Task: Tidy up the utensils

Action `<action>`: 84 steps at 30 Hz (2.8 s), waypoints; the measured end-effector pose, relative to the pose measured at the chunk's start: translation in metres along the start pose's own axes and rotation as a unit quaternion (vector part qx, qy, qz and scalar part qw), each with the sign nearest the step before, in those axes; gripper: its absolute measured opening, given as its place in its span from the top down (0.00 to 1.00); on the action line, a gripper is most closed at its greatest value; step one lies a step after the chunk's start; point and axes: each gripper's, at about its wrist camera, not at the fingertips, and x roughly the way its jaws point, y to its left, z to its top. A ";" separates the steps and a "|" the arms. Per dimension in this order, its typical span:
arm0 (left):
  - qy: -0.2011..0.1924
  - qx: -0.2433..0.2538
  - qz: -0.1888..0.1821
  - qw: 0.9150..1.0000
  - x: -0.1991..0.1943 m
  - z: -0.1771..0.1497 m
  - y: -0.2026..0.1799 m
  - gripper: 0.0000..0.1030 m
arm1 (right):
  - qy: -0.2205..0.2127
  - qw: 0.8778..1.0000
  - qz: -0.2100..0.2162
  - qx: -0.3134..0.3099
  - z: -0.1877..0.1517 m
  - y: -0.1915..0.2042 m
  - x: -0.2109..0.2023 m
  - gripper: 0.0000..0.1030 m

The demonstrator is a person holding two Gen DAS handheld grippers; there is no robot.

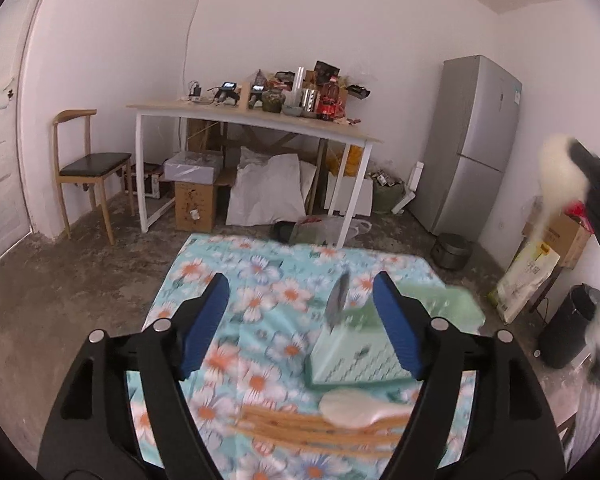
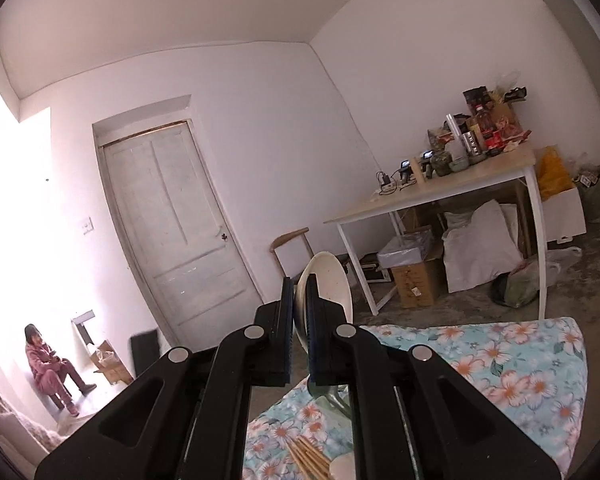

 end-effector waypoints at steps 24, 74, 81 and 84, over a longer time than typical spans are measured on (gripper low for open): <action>0.081 -0.025 0.000 0.996 -0.002 -0.088 0.023 0.28 | 0.100 0.989 -0.110 -0.010 -0.069 -0.050 0.034 0.59; 0.158 -0.069 0.023 0.985 0.030 -0.153 0.040 0.24 | 0.375 0.920 -0.069 0.092 -0.245 -0.013 0.088 0.76; 0.158 -0.076 0.035 0.984 0.027 -0.152 0.047 0.24 | 0.341 0.933 -0.075 0.087 -0.232 -0.012 0.085 0.76; 0.155 -0.075 0.036 0.984 0.025 -0.151 0.045 0.24 | 0.309 0.939 -0.101 0.108 -0.220 -0.033 0.089 0.76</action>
